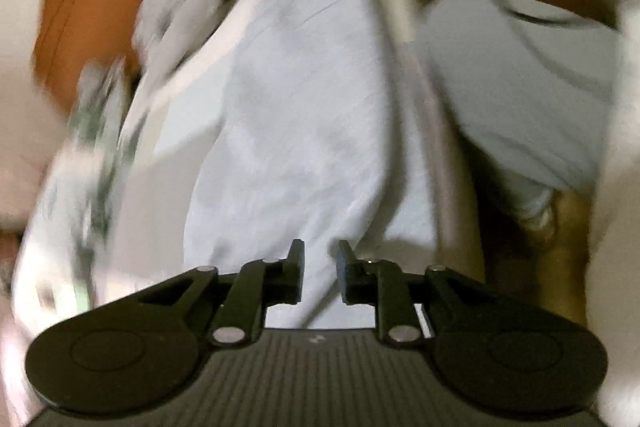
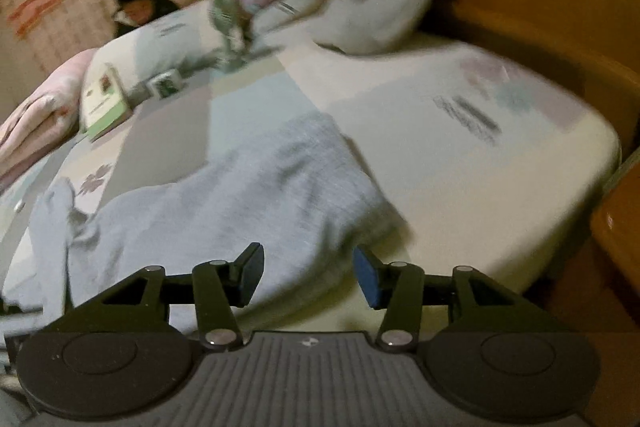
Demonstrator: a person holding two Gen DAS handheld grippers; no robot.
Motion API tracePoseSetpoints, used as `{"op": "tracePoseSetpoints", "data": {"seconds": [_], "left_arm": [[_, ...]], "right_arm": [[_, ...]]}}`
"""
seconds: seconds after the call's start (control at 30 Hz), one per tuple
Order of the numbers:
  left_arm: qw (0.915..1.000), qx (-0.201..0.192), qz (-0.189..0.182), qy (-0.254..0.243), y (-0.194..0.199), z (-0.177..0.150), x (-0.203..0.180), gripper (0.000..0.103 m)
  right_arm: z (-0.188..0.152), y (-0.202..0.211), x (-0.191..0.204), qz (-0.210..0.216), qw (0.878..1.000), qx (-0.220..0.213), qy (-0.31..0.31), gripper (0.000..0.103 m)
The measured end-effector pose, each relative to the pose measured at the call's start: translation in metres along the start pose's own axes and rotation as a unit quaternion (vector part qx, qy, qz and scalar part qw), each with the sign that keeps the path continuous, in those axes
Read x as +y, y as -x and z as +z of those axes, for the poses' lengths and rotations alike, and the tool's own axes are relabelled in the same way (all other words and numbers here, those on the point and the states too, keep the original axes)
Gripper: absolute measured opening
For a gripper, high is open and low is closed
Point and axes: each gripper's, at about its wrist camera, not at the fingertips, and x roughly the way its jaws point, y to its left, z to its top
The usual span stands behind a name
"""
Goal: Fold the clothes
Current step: 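Move both open grippers over the folded sweatpants leg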
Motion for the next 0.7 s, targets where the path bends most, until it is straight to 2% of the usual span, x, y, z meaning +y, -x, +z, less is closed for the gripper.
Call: {"op": "tracePoseSetpoints", "data": {"seconds": [0.1, 0.13, 0.2, 0.33, 0.37, 0.43, 0.5, 0.67, 0.7], "left_arm": [[0.9931, 0.036, -0.011, 0.112, -0.008, -0.014, 0.028, 0.036], [0.988, 0.046, -0.02, 0.146, -0.012, -0.018, 0.035, 0.042], [0.9739, 0.066, -0.037, 0.214, -0.021, -0.026, 0.05, 0.042], [0.9508, 0.09, -0.034, 0.294, -0.031, -0.041, 0.057, 0.047], [0.9443, 0.096, -0.031, 0.313, -0.032, -0.045, 0.058, 0.049], [0.9297, 0.104, -0.035, 0.352, -0.035, -0.056, 0.06, 0.062], [0.9136, 0.116, -0.033, 0.388, -0.037, -0.069, 0.061, 0.068], [0.8728, 0.115, -0.036, 0.473, -0.029, -0.104, 0.068, 0.073], [0.8684, 0.115, -0.031, 0.481, -0.027, -0.109, 0.069, 0.074]], "right_arm": [[0.004, -0.001, 0.032, 0.042, 0.998, -0.009, 0.044, 0.055], [0.004, -0.004, 0.042, 0.063, 0.996, -0.006, 0.056, 0.055], [0.002, -0.016, 0.065, 0.102, 0.992, 0.012, 0.075, 0.055], [-0.007, -0.04, 0.111, 0.159, 0.979, 0.053, 0.112, 0.054], [-0.009, -0.046, 0.121, 0.174, 0.976, 0.062, 0.117, 0.054], [-0.011, -0.057, 0.14, 0.214, 0.966, 0.084, 0.117, 0.054], [-0.014, -0.064, 0.156, 0.241, 0.957, 0.101, 0.125, 0.054], [-0.02, -0.083, 0.192, 0.27, 0.941, 0.133, 0.154, 0.054], [-0.021, -0.088, 0.198, 0.274, 0.939, 0.139, 0.157, 0.054]]}}
